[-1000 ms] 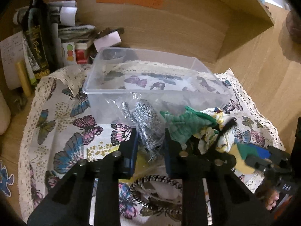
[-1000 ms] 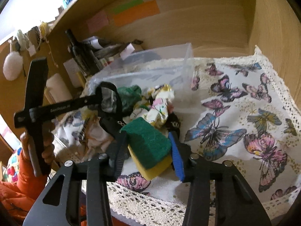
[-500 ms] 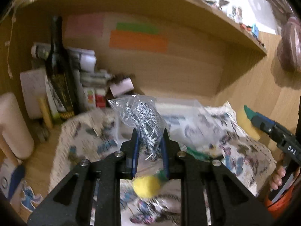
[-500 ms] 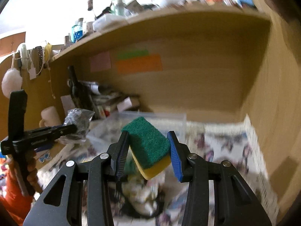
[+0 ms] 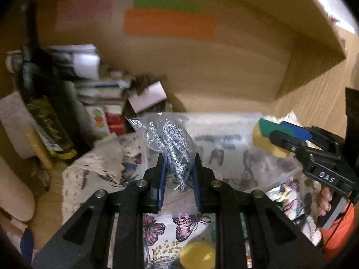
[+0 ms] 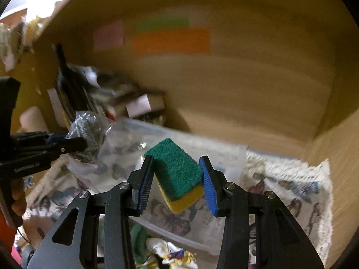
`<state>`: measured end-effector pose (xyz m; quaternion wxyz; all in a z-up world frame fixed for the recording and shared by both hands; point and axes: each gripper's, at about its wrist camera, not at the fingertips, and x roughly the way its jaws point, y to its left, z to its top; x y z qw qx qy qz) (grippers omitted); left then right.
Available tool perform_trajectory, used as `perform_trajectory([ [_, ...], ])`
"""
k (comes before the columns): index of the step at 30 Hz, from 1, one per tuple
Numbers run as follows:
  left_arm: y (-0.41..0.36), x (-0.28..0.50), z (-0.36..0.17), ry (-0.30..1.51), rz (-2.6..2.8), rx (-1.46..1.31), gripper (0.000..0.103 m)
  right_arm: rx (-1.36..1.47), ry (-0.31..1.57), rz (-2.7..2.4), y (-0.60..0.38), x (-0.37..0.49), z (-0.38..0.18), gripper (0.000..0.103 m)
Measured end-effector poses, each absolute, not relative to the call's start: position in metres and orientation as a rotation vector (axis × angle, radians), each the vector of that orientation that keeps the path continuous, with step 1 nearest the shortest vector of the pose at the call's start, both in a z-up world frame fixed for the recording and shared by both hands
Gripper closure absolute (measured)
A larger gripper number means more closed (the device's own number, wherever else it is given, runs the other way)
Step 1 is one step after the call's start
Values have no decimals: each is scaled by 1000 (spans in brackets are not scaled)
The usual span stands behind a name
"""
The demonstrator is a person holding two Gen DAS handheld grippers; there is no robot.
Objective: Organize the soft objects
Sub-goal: 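Drop the sponge into the clear box with the right tool while the left drops the scrubber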
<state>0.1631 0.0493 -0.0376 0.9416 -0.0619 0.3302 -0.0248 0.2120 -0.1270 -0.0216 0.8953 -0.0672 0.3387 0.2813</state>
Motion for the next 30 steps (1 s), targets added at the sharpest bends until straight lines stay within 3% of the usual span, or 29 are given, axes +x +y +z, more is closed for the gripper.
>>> perform_trajectory([
  [8,44,199,-73,798,-88,-91,82,-232,845,578,-111,235,-50,64],
  [13,38,204,-79,828,-105,-79,79,-263,848,567,-109,232,-46,57],
  [15,34,201,-77,833,-106,-61,73,-259,846,567,-106,234,-45,49],
  [17,32,194,-71,812,-110,-51,59,-252,822,558,-108,231,-40,42],
  [26,32,153,-32,656,-70,-20,9,-203,705,560,-130,206,5,41],
  [28,34,138,-23,607,-44,-13,2,-195,673,553,-137,196,14,35],
  [30,36,126,-19,577,-22,-14,1,-177,658,547,-145,183,21,34],
])
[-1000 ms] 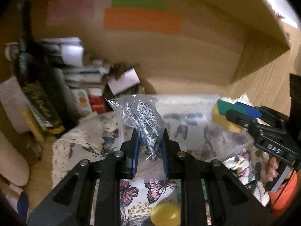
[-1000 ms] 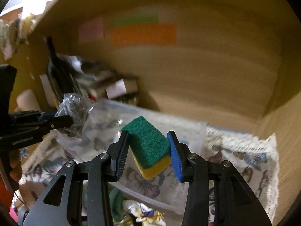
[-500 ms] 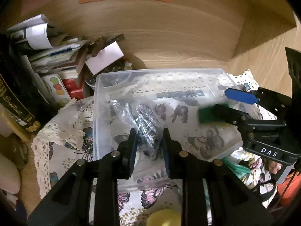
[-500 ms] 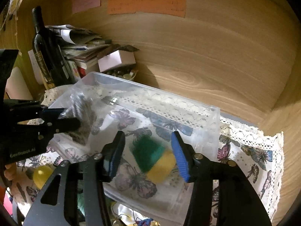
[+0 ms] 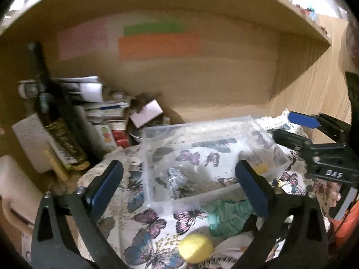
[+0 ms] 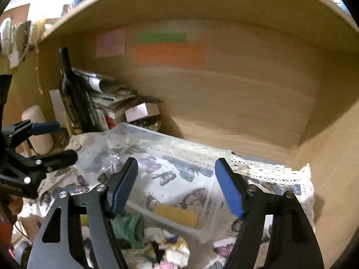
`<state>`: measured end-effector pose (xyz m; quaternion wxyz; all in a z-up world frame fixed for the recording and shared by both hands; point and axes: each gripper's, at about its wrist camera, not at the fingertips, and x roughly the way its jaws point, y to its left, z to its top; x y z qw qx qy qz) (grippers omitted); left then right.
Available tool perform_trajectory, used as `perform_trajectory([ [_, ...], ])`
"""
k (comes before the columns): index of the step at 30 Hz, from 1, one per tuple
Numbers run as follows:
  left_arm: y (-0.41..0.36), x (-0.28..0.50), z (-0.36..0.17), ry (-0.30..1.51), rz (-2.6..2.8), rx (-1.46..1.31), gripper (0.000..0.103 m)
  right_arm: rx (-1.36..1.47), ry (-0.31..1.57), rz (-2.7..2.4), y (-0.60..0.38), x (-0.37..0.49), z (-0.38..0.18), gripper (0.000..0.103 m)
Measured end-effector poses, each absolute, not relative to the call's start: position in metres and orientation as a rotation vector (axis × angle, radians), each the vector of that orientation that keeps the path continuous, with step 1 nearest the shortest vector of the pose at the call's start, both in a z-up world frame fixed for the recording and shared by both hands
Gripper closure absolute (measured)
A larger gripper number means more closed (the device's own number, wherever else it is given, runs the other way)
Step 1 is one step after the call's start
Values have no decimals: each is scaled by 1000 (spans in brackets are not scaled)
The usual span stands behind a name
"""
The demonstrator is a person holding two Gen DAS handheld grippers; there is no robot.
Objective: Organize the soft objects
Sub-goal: 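Drop the sponge into the clear box with the right tool while the left drops the scrubber, then grasp the floral scrunchie with the right tool while the left grasps the yellow ball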
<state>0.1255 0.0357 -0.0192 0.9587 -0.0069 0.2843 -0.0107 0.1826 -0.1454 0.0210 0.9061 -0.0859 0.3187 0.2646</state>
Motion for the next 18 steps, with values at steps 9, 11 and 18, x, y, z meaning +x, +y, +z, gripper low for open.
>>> perform_trajectory([
  [9,43,94,-51,647,-8,-50,0,-188,710,469,-164,141,5,34],
  [11,44,91,-64,681,-5,-61,0,-193,733,458,-165,137,-4,34],
  [18,40,84,-99,775,-27,-93,0,-147,846,446,-174,133,-37,34],
])
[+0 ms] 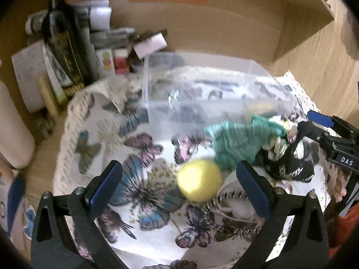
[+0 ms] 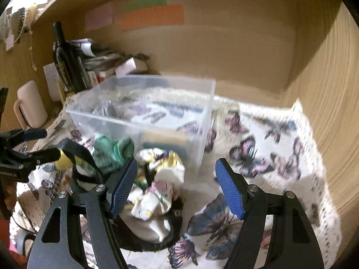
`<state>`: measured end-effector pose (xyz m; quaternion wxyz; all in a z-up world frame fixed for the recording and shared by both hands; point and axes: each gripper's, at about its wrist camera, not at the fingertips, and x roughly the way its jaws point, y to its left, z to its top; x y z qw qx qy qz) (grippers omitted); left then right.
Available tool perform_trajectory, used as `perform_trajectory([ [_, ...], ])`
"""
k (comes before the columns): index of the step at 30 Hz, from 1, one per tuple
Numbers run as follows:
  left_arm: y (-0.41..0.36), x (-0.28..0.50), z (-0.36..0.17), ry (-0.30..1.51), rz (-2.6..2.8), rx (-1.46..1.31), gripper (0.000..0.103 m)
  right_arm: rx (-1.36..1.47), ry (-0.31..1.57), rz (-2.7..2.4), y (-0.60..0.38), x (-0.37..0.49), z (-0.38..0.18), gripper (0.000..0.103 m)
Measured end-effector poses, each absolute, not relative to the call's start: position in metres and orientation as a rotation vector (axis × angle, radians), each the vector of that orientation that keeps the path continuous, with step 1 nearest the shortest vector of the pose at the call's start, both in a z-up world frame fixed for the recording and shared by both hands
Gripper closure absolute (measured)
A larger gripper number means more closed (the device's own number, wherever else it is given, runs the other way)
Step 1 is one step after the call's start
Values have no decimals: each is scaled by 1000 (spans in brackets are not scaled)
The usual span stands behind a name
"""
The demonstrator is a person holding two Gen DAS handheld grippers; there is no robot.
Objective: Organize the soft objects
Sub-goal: 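Grasp the floral scrunchie with the right tool while the left grasps the yellow ball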
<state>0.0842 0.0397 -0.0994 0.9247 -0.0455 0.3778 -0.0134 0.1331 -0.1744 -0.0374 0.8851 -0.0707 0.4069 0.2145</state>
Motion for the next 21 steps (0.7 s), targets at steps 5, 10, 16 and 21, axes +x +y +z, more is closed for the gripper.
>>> perform_trajectory([
  [5,38,86,-114,801,-53,-137,32,-108,917,465,-178,136,-55,51],
  [10,37,87,-123,844,-117,-172,60,-77,948,506,-179,138,-64,90],
  [16,38,79,-114,807,-108,-173,61,-92,848,492,-182,126,-44,92],
  [21,46,70,-93,747,-78,-172,61,-108,761,485,-184,119,-20,93],
])
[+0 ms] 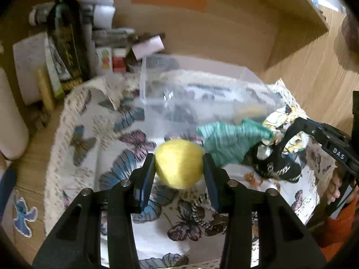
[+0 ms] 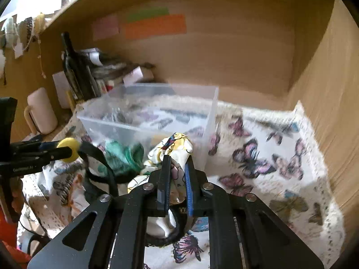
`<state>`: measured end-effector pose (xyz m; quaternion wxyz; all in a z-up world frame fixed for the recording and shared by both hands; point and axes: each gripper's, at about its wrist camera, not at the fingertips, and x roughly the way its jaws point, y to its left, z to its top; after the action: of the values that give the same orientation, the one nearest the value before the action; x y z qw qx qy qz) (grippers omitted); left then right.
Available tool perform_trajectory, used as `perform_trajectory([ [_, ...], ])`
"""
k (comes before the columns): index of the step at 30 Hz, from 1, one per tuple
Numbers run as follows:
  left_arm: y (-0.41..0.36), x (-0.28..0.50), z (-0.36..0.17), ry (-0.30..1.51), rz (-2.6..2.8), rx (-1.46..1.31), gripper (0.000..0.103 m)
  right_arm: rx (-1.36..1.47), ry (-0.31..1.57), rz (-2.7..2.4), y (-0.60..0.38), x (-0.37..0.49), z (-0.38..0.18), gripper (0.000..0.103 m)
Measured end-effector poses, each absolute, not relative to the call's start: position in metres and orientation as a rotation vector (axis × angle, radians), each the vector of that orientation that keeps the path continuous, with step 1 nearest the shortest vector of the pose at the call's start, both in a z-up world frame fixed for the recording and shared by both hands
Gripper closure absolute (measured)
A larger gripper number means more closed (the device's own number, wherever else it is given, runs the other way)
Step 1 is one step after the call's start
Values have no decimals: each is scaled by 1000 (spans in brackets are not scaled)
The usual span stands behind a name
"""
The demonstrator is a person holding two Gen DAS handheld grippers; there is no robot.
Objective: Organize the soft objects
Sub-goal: 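Grasp the floral scrunchie with the right tool while the left grasps the yellow ball, then release the scrunchie into the box with the right tool while the left releases the ball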
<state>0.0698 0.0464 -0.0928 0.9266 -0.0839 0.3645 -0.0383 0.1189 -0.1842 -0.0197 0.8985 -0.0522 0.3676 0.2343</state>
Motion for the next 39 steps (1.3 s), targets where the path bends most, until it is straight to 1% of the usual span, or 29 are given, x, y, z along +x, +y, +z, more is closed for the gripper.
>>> perform_trajectory([
  [10,51,67,-37,566,-32,-138,61,-78,592,477,-180,134,25,93],
  [18,49,93,-12,508,-33,-133,60,-87,518,521,-167,163,41,93],
  [23,40,117,-10,516,-24,-102,60,-94,552,546,-156,180,30,93],
  [27,32,143,-21,570,-52,-100,60,-113,628,568,-141,194,10,93],
  [34,14,184,-52,694,-92,-78,60,-168,754,574,-126,210,-28,93],
  [39,3,201,-72,756,-103,-43,60,-196,816,576,-119,217,-44,92],
])
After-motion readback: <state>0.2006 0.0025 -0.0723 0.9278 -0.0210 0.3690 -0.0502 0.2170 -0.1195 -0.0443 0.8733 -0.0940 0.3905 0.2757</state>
